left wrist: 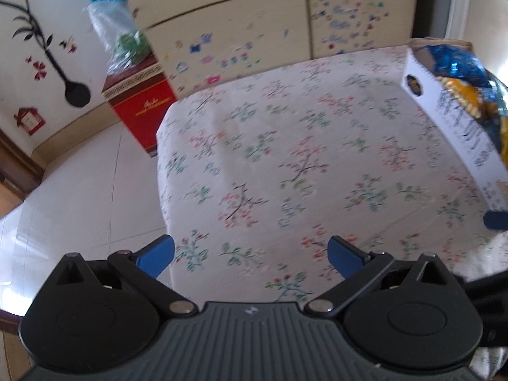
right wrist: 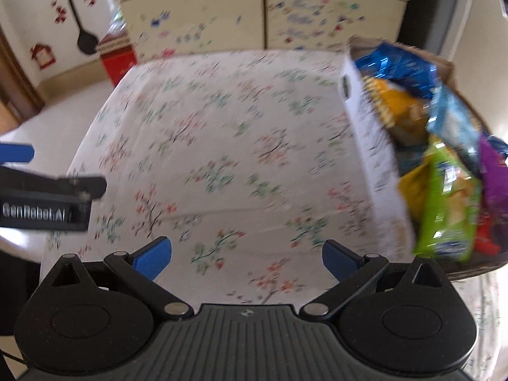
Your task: Organize snacks
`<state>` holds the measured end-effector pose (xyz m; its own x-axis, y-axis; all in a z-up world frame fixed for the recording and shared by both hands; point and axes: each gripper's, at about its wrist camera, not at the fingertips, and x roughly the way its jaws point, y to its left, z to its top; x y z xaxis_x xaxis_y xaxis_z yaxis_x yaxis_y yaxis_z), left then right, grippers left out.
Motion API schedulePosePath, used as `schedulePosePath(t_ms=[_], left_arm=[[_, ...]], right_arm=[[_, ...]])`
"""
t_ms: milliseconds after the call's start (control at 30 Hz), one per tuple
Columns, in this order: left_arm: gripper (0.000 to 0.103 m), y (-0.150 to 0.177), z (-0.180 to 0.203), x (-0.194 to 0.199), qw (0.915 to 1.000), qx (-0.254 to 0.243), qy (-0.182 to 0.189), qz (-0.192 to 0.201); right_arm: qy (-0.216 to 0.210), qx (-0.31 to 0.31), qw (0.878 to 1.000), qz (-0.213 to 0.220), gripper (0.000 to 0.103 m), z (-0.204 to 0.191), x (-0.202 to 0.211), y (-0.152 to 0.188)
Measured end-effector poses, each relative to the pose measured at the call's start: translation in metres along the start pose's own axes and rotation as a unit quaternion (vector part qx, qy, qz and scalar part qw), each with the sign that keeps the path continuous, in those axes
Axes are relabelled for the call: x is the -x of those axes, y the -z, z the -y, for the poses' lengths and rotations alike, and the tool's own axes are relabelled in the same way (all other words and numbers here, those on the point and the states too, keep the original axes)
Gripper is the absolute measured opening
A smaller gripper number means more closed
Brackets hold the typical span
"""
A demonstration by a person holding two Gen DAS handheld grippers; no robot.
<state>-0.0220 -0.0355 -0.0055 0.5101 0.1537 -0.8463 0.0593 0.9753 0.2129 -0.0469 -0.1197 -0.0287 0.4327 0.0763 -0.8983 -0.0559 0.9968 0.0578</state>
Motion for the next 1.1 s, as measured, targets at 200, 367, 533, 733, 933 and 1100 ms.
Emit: schedulePosePath(t_ms=[200, 367, 533, 733, 933, 1100], left_arm=[[0.102, 0.012, -0.019, -0.017, 0.9994, 0.031, 0.005, -0.013], [0.102, 0.015, -0.031, -0.025, 0.9984, 0.051, 0.012, -0.02], [0.102, 0.019, -0.038, -0.031, 0.998, 0.057, 0.012, -0.026], [0.102, 0.019, -0.041, -0.032, 0.9975, 0.063, 0.021, -0.025], [0.102, 0.017, -0.041, -0.032, 0.9975, 0.065, 0.021, -0.018], [0.102, 0.016, -0.039, -0.034, 0.9975, 0.063, 0.022, -0.02]], right_arm=[[0.016, -0.022, 1.0, 0.004, 0.103, -0.006, -0.031, 0.007], [0.055, -0.01, 0.996, 0.065, 0.103, -0.017, -0.046, 0.015], [0.071, -0.023, 0.988, 0.136, 0.103, -0.025, -0.052, 0.026], [0.074, -0.025, 0.98, 0.183, 0.103, -0.023, -0.061, 0.023], [0.094, -0.037, 0.975, 0.199, 0.103, -0.028, -0.064, 0.023], [0.091, -0.041, 0.975, 0.2, 0.103, -0.027, -0.064, 0.024]])
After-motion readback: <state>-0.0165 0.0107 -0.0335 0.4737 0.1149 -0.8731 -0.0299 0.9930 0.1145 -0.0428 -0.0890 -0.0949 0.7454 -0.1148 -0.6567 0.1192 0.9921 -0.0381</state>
